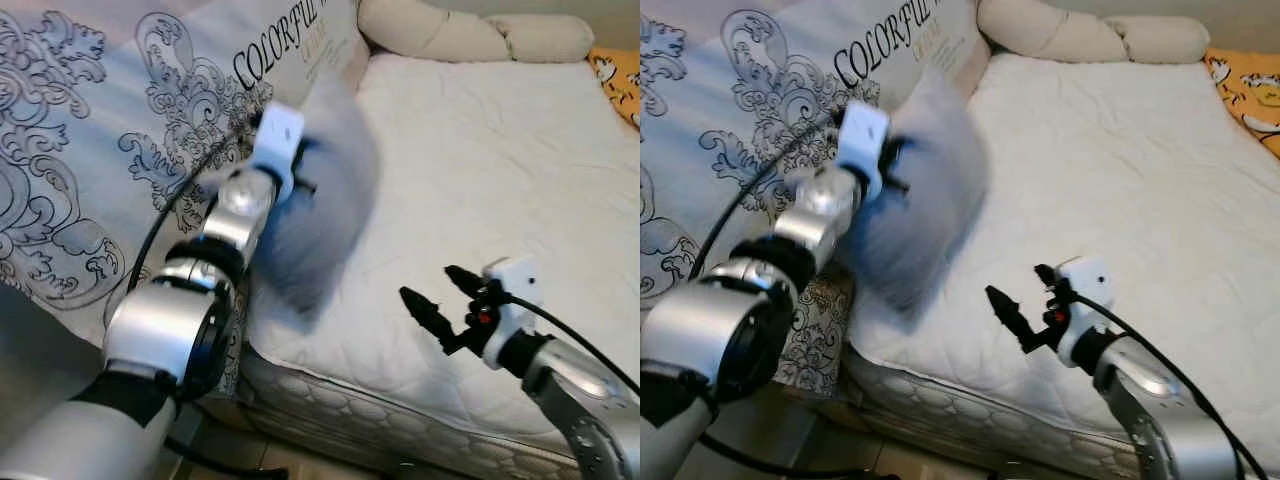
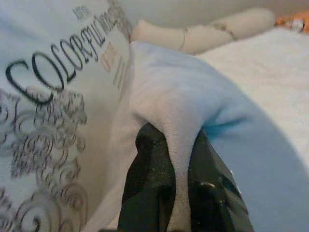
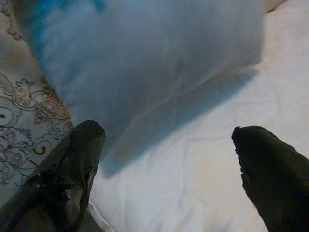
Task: Clean up the room
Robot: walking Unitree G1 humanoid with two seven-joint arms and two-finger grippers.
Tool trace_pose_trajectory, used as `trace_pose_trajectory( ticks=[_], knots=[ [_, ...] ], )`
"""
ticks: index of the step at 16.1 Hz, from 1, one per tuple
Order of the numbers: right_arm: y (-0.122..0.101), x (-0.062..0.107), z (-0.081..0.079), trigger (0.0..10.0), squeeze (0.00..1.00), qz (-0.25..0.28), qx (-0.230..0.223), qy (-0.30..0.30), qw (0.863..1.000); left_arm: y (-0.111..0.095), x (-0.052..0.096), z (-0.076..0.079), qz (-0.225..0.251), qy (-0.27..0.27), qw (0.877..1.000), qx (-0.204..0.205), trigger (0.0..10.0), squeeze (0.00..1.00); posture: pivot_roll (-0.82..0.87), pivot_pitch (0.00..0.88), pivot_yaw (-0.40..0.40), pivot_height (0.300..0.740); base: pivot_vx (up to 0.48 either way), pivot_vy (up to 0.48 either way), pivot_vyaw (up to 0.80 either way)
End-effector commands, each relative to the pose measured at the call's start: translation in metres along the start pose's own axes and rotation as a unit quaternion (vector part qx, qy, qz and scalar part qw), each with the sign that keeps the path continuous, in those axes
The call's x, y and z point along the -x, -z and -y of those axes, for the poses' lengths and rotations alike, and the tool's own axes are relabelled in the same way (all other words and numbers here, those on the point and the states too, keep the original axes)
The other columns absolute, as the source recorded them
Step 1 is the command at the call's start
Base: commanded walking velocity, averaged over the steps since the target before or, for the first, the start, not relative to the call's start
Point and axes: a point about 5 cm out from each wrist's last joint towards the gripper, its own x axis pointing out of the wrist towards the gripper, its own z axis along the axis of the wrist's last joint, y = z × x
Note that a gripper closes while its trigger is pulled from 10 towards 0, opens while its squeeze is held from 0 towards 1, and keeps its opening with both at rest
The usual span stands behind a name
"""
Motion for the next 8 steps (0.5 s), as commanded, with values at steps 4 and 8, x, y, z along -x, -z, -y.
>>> trace_pose_trajectory(
  ticks=[4,8],
  knots=[
    [-0.009,0.021,0.001,10.0,0.0,0.0,0.014,0.01,1.0,-0.002,0.001,-0.007,0.007,-0.041,0.999,0.0,10.0,0.0,-0.4,0.119,0.085,0.74,0.0,0.0,0.0],
    [-0.007,0.037,-0.006,10.0,0.0,-0.021,0.021,0.011,0.999,0.049,0.018,-0.007,-0.076,-0.064,0.994,-0.044,10.0,0.0,-0.45,0.146,0.073,0.74,0.0,0.0,0.0]
  ],
)
